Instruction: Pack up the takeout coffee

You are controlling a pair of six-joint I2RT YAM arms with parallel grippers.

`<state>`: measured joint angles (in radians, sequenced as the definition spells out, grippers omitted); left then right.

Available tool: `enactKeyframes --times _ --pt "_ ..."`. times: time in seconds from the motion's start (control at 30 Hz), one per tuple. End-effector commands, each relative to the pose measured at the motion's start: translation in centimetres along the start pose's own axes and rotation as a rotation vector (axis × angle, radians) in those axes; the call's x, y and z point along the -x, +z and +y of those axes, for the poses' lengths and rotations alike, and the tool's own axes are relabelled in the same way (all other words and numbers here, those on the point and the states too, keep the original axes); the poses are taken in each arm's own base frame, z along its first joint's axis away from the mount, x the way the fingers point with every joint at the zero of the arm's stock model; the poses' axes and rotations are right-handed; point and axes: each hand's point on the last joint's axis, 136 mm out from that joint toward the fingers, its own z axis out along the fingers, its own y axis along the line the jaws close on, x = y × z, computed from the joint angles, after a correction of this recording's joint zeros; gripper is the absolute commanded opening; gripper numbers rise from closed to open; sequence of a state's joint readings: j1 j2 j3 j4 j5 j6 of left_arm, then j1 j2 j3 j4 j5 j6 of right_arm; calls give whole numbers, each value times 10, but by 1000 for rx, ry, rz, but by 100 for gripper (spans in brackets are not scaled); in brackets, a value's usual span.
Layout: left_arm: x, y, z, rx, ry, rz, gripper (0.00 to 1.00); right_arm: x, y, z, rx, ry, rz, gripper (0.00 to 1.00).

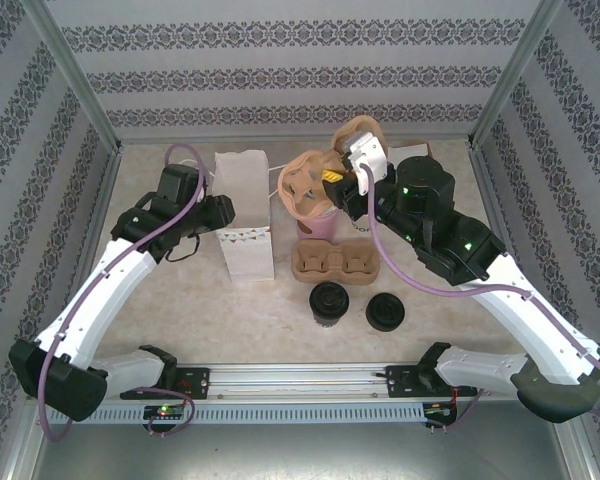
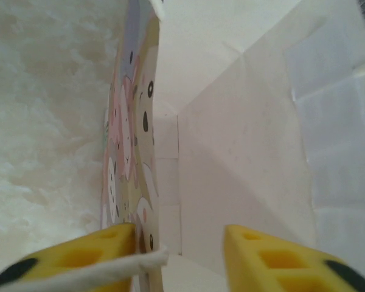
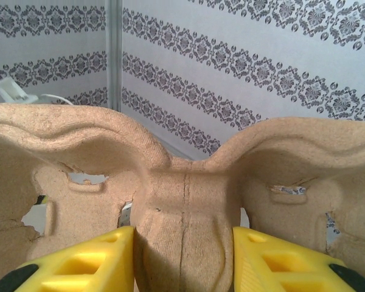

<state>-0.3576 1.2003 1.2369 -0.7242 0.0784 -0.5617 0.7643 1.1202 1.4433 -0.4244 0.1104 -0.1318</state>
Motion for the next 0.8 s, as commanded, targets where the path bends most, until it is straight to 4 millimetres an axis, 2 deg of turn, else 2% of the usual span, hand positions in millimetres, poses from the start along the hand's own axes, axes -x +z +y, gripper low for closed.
enactKeyframes --times 0.0,0.1,0.23,0.43,0.6,0.67,0.77 --pt "7 -9 0 -5 56 -7 29 20 -7 5 24 -12 -58 42" --pt "1 -14 1 -3 82 17 18 23 -7 6 31 -12 -63 42" --pt "-13 -24 -1 -32 115 70 9 32 -11 9 50 -1 -82 42" --pt "-33 -42 -22 -186 86 136 5 44 -13 14 87 17 -100 42" --pt "-46 -59 -28 -243 22 170 3 49 -9 25 140 42 -97 42" --pt "-56 -60 -24 -232 9 208 1 50 -6 29 159 55 -97 42" --pt "-72 -63 -7 -141 27 265 0 51 -1 39 194 63 -93 42"
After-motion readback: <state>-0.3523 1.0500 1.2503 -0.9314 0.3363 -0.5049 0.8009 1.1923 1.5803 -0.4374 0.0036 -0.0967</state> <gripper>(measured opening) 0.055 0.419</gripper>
